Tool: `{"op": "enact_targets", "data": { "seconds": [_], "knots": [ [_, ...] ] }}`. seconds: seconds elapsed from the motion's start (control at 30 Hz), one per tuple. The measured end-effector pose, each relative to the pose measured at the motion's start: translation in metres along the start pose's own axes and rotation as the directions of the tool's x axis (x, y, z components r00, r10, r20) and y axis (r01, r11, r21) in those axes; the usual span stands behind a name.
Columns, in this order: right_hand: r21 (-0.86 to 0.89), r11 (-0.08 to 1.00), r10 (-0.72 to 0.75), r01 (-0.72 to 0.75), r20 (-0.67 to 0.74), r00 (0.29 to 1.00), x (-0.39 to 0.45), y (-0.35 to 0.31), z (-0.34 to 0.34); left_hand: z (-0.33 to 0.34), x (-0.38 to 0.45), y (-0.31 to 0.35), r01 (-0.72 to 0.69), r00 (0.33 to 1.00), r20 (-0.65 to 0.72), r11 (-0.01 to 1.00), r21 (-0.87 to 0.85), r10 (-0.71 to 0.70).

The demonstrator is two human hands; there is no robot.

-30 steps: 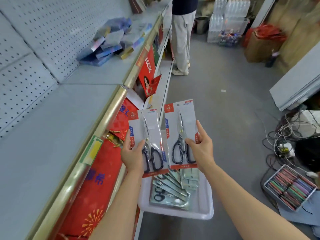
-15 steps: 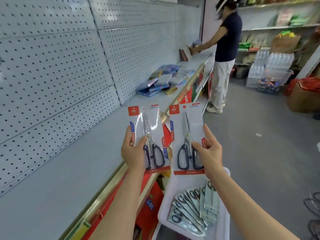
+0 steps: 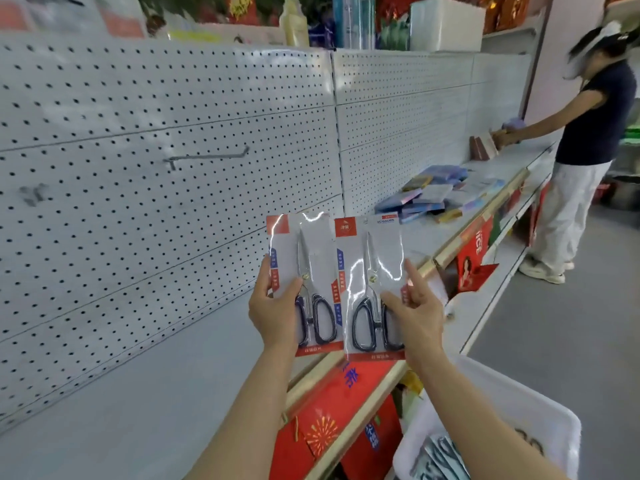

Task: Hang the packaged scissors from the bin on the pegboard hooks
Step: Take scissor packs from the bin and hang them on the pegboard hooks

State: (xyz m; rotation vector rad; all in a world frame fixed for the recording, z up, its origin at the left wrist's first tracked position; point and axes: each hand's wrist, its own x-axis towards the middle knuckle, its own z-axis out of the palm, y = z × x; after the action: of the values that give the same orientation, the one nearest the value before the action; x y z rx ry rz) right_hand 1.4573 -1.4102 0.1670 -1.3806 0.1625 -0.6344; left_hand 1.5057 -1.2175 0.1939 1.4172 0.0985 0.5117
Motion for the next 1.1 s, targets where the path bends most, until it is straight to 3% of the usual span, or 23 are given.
{"op": "enact_targets", "data": {
  "seconds": [0.23,0.6,0.87,1.1],
  "knots": [
    [0.095,0.994,0.045,-0.058,0.129,0.991,-0.001,-0.007,0.037,-0.04,-0.007,0.017,-0.013,0.983,-0.185,1.0,-0.009,0.011],
    [0.153,0.984,0.025,-0.092,0.392,0.92,-0.028,-0.037,0.085,-0.089,-0.042,0.065,-0.13,0.882,-0.462,0.99,-0.06,0.088],
    [0.233,0.953,0.034,-0.191,0.546,0.837,-0.052,-0.043,0.119,-0.118,-0.065,0.089,-0.193,0.802,-0.587,0.978,-0.08,0.11],
    [0.281,0.938,-0.01,-0.202,0.606,0.795,-0.071,-0.063,0.152,-0.142,-0.064,0.123,-0.288,0.76,-0.619,0.956,-0.047,0.199]
  ]
}}
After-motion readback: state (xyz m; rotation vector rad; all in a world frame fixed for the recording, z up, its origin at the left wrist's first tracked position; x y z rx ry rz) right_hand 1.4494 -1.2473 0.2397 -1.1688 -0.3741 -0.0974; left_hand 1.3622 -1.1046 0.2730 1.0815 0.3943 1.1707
